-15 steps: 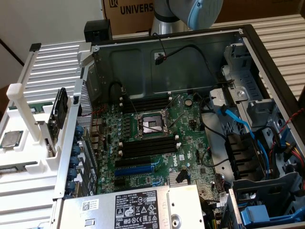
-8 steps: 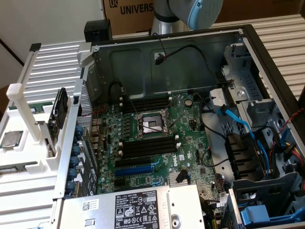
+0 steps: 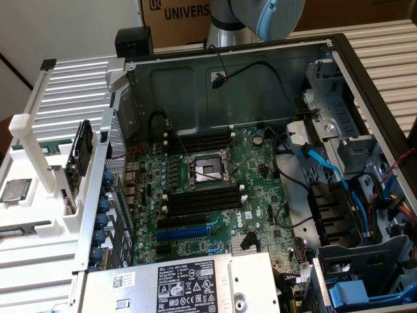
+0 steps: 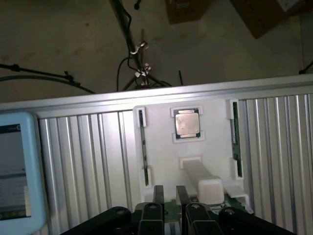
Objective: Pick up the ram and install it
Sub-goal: 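Reach for the ram, then pick up the ram and move it above insertion slot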
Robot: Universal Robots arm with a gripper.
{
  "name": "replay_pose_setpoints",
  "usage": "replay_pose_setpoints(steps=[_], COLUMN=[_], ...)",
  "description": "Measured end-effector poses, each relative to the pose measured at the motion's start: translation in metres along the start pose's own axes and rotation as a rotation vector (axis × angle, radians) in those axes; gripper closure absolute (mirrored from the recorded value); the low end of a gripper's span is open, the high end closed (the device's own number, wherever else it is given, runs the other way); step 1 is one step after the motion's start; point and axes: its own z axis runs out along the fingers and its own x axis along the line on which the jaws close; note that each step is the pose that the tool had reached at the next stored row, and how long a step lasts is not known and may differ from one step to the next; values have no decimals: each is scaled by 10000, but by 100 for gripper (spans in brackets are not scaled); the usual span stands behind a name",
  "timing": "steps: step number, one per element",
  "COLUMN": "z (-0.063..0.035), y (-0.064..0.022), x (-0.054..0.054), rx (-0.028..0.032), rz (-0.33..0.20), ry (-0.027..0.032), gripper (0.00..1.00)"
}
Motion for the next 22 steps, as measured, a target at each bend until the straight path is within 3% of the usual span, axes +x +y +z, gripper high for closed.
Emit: replay_pose_setpoints(steps=[22], z=[51], y=[-34], x=[23], rx=[-27], rz=[1], ry=[4], gripper=[75])
